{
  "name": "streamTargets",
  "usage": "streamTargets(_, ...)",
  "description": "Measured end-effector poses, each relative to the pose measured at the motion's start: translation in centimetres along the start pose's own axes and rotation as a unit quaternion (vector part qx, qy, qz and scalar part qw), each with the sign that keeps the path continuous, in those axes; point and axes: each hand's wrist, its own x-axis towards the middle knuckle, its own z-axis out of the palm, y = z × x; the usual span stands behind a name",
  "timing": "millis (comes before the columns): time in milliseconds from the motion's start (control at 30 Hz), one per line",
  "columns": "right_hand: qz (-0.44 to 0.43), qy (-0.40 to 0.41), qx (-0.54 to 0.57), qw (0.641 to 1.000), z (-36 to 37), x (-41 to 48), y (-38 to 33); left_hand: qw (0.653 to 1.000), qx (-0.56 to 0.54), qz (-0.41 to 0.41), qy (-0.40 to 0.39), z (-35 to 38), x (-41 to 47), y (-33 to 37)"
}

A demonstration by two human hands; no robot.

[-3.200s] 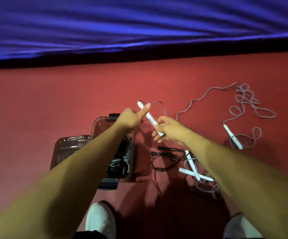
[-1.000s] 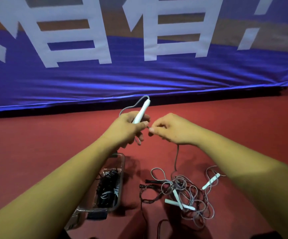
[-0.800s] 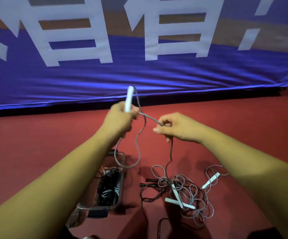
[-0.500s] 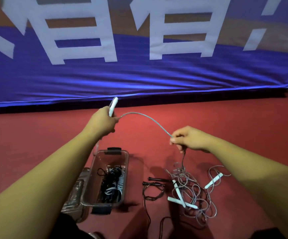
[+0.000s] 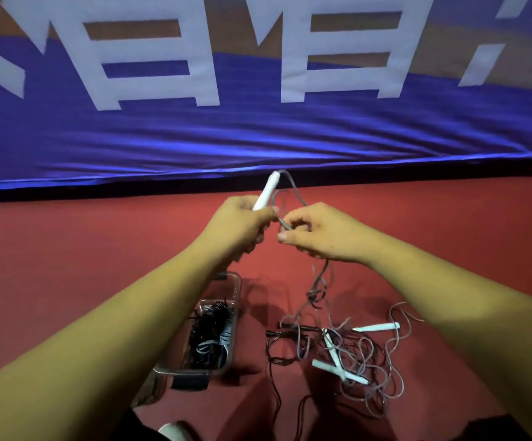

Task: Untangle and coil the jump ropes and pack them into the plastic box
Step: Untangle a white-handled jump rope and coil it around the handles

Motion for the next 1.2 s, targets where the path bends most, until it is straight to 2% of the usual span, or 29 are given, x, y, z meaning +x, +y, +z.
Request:
streamTargets(100,0.058,0.010,0.053,0.997,-0.1,0.3,3.4,0.981,-0.170,0.011,0.096,-0.9,1.3,0.7)
streamTargets(200,0.121,0.026,0.065,0.990,-0.2,-0.3,6.9,0.950,-0.266,-0.023,0.160,-2.2,2.1,0.0)
streamTargets(267,0.145,-0.006,0.034,0.989,0.3,-0.7,7.7,0.929,-0.311,-0.063,0.191,-2.5,2.4,-0.9)
streamTargets(367,0.143,-0.008,0.058,0.988,1.2,-0.3,6.6,0.924,-0.302,-0.071,0.224,-3.2,2.9,-1.6)
streamTargets(500,0.110,0.089,0.013,0.990,0.8,0.8,4.2,0.949,-0.190,-0.074,0.242,-4.3,2.6,-2.0)
streamTargets(600,0.079,0.046,-0.027,0.995,0.6,0.6,2.4,0.974,-0.135,0.004,0.182,-3.1,1.4,-0.9)
streamTargets(700,0.028,0.028,-0.059,0.997,0.6,0.5,0.3,0.996,-0.056,0.065,0.036,-0.7,0.1,0.3)
streamTargets(800,0.003,0.067,-0.038,0.997,0.1,0.8,-0.6,0.995,0.048,0.039,-0.077,0.1,-0.4,0.3)
streamTargets(867,0.004,0.053,-0.026,0.998,-0.4,0.7,-0.1,0.990,0.108,0.026,-0.084,-0.1,-0.5,0.2)
streamTargets(967,0.015,0.019,-0.042,0.999,-0.3,0.3,1.6,0.987,0.155,0.044,0.016,-0.6,0.5,0.0)
streamTargets(1033,0.067,-0.010,-0.062,0.996,-0.4,0.0,3.7,0.986,0.109,0.052,0.116,-2.0,2.0,-0.4)
streamTargets(1100,0.145,-0.050,-0.029,0.988,-0.5,-0.8,6.1,0.976,0.053,0.042,0.205,-4.6,3.0,-0.9)
streamTargets(1200,0.186,-0.059,-0.002,0.981,-1.2,-1.8,8.2,0.971,0.056,0.005,0.233,-7.6,3.6,-2.5)
